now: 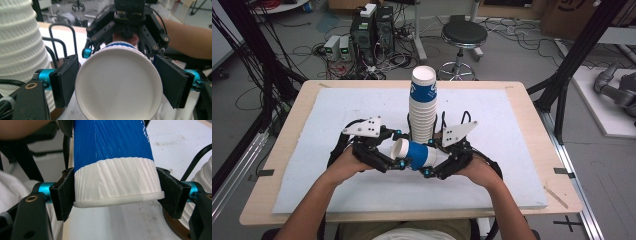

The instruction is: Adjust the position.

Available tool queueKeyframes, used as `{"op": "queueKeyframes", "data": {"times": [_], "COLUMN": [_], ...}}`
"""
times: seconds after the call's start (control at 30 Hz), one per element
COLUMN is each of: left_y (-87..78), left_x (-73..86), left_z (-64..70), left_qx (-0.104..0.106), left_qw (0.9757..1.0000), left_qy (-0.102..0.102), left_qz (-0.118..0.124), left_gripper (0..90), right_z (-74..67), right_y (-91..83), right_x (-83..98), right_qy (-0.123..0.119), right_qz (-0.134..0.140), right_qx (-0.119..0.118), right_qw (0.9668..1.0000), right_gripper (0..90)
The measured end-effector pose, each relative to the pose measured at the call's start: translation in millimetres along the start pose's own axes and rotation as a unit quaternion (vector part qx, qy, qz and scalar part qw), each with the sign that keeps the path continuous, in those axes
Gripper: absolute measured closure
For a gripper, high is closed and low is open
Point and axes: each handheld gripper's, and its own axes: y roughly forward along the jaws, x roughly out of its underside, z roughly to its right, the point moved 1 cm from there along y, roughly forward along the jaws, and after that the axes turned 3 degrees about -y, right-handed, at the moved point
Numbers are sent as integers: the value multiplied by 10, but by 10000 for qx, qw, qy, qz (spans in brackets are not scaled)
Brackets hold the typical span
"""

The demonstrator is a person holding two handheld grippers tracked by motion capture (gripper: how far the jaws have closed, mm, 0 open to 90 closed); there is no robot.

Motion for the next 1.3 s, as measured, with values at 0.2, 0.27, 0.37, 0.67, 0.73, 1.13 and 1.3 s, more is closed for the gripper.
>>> {"op": "queueKeyframes", "data": {"times": [0.2,0.27,0.37,0.67,0.73,1.13,1.3], "left_y": [22,25,9,-129,-127,-23,-13], "left_x": [24,31,40,13,21,62,84], "left_z": [-3,-18,-41,-110,-111,-94,-101], "left_qx": [314,335,364,395,404,534,581], "left_qw": [9994,9993,9993,9963,9949,9940,9951], "left_qy": [28,-24,-100,-251,-272,-285,-331], "left_qz": [-150,-174,-13,726,881,917,726], "left_gripper": [302,306,306,309,309,311,312], "right_z": [-37,-34,-25,57,68,63,59], "right_y": [0,-5,-31,-211,-210,-133,-143], "right_x": [-24,-18,-8,38,63,53,23], "right_qy": [-181,-236,-224,135,261,311,274], "right_qz": [-305,-306,-51,735,918,1126,917], "right_qx": [-50,-36,23,59,10,-269,-293], "right_qw": [9994,9992,9997,9972,9954,9928,9950], "right_gripper": [240,239,206,162,147,223,250]}}
